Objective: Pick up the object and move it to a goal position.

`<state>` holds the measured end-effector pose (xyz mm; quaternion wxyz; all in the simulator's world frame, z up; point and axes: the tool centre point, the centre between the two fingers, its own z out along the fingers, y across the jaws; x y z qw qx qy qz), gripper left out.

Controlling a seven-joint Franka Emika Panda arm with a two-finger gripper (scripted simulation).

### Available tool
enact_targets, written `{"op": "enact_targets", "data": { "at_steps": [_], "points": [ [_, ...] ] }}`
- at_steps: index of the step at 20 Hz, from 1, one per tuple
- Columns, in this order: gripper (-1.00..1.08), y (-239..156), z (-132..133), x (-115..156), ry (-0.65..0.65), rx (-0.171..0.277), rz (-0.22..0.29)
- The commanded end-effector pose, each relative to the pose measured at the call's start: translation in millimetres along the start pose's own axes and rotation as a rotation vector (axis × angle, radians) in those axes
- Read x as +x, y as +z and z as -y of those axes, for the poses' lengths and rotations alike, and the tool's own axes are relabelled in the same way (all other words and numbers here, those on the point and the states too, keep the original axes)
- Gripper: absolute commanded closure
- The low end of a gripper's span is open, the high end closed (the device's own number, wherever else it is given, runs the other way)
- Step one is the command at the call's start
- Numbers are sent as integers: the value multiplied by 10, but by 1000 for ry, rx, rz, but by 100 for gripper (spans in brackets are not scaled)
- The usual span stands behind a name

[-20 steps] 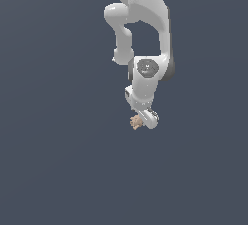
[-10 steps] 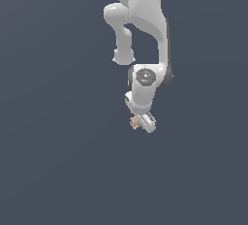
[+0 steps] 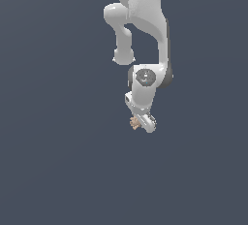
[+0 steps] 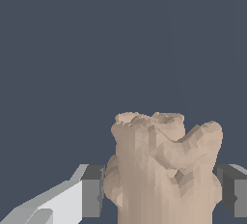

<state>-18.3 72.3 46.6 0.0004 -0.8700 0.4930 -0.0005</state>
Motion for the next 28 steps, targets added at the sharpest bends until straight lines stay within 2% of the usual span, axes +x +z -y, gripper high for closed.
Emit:
{"op": "enact_targets", "data": {
  "at_steps": [1, 13, 28],
  "points": [
    [108, 0, -1, 0, 0, 0, 0],
    [108, -303, -169, 19, 0, 0, 1],
    [108, -1389, -748, 104, 1, -1, 2]
  ]
}}
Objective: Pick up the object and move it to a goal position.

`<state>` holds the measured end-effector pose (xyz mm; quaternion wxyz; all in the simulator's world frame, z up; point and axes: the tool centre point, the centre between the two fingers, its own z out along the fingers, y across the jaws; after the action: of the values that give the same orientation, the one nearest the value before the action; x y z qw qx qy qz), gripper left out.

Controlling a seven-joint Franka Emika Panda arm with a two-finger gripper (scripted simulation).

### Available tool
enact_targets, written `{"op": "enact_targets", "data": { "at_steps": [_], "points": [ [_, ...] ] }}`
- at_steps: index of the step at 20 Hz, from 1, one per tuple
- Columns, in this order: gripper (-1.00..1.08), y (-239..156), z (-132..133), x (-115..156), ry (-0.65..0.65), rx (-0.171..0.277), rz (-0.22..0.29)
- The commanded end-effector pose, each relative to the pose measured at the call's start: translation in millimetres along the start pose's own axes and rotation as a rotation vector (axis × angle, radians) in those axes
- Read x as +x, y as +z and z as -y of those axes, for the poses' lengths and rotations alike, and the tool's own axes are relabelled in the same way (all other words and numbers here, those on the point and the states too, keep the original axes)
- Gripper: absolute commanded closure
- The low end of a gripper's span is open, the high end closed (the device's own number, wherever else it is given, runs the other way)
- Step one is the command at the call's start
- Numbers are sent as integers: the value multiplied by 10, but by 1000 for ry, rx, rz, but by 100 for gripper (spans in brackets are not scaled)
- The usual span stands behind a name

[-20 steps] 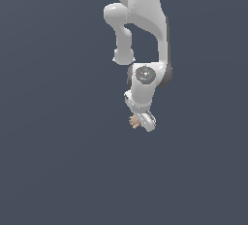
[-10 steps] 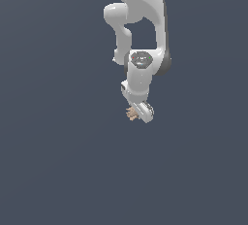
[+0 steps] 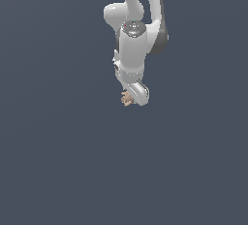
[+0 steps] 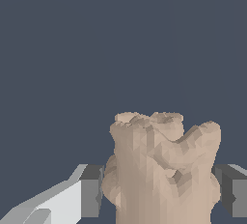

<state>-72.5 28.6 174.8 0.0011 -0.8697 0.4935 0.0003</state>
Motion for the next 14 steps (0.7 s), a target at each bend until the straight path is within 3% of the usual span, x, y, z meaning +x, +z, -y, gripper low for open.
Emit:
{"op": "enact_targets", "data": {
  "at_steps": [1, 14],
  "points": [
    [108, -168, -91, 13, 0, -1, 0],
    [108, -592, -283, 59, 0, -2, -2]
  ]
}}
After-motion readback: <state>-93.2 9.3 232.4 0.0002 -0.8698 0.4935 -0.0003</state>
